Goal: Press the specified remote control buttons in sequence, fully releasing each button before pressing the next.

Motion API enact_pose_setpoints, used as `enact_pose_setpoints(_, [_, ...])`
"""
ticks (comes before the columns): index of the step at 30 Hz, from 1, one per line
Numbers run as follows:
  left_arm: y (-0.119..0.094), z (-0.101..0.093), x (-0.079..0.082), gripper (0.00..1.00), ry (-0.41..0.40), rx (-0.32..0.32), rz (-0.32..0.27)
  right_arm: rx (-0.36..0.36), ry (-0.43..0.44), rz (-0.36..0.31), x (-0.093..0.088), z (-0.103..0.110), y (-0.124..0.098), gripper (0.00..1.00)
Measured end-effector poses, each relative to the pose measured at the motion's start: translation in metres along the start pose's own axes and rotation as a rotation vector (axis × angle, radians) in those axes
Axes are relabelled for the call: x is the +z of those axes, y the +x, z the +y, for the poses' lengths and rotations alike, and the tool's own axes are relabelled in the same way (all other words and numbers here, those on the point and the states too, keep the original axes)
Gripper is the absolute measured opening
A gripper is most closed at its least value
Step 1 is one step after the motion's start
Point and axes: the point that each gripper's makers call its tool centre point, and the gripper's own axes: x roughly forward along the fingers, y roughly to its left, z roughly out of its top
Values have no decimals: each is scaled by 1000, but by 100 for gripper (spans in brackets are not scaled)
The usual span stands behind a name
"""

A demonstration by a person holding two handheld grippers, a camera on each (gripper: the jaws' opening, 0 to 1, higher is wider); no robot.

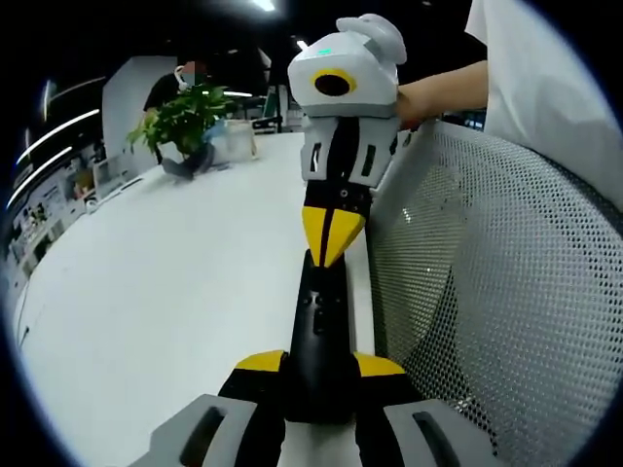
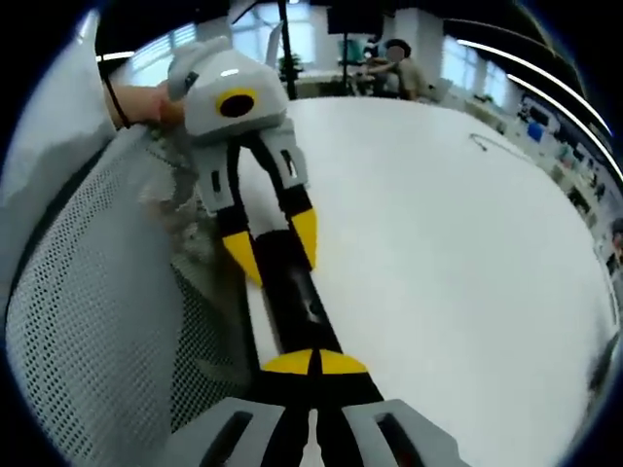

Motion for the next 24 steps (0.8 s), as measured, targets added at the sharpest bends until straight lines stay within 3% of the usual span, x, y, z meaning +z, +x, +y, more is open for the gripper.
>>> enact_pose_setpoints(11, [0,1,0,25,0,-1,0,29,-100,47,7,3,7,0])
enact_pose_setpoints(24, [1,2,1,25,1,-5,-2,50,-142,91,7,1,9,0])
